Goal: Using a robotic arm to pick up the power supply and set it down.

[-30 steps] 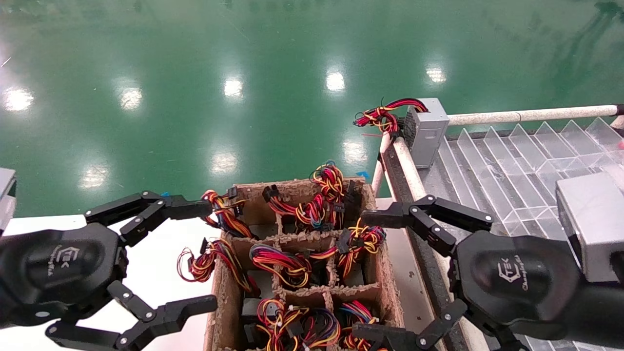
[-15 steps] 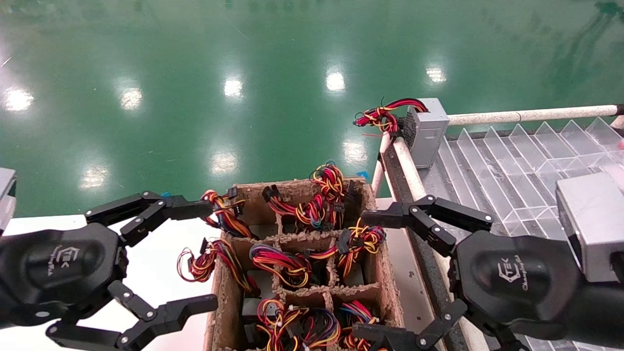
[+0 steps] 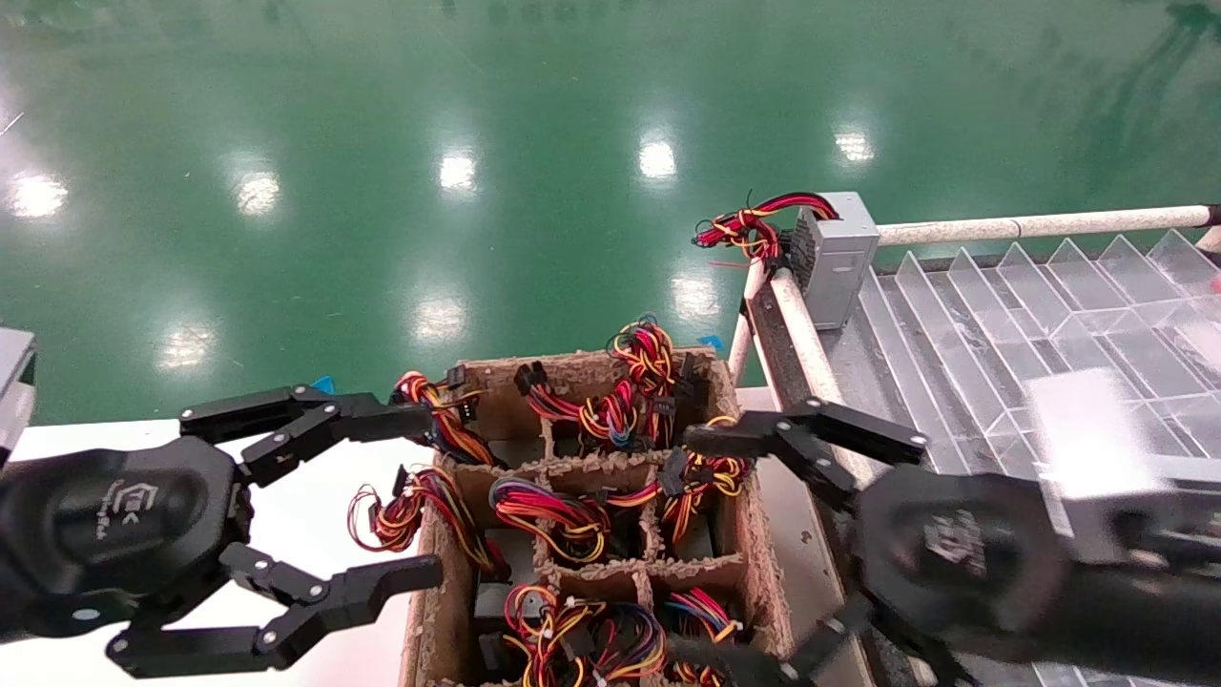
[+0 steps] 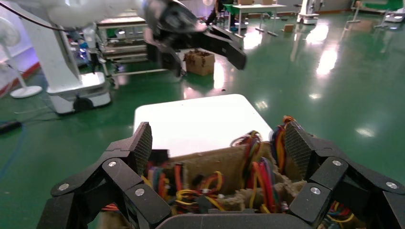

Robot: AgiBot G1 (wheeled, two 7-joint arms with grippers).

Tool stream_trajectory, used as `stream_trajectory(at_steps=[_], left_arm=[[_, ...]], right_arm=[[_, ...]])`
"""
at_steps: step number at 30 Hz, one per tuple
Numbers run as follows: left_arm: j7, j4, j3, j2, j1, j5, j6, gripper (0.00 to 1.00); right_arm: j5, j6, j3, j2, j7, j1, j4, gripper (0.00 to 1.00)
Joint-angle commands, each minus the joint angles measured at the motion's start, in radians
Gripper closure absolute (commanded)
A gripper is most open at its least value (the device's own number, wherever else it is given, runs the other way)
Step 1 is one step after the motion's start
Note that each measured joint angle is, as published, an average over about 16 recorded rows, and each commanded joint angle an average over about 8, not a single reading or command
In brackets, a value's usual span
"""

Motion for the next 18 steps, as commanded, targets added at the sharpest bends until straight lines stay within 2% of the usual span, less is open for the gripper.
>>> stream_trajectory(at_steps=[1, 6, 12, 18], left_arm=[[0.000, 0.000, 0.000, 0.000, 0.000, 0.000, 0.000, 1.00], [0.000, 0.000, 0.000, 0.000, 0.000, 0.000, 0.000, 1.00], [0.000, 0.000, 0.000, 0.000, 0.000, 0.000, 0.000, 1.00], [0.000, 0.000, 0.000, 0.000, 0.000, 0.000, 0.000, 1.00]], right_arm=[[-0.026, 0.007, -0.011, -0.020, -0.020, 0.005, -0.019, 0.00], [-0.100, 0.007, -0.055, -0.137, -0.098, 0.093, -0.177, 0.00], [-0.157, -0.006, -0.101, -0.301, -0.193, 0.220, -0.464, 0.00], [-0.226, 0.049, -0.144, -0.446, -0.264, 0.334, -0.714, 0.00]])
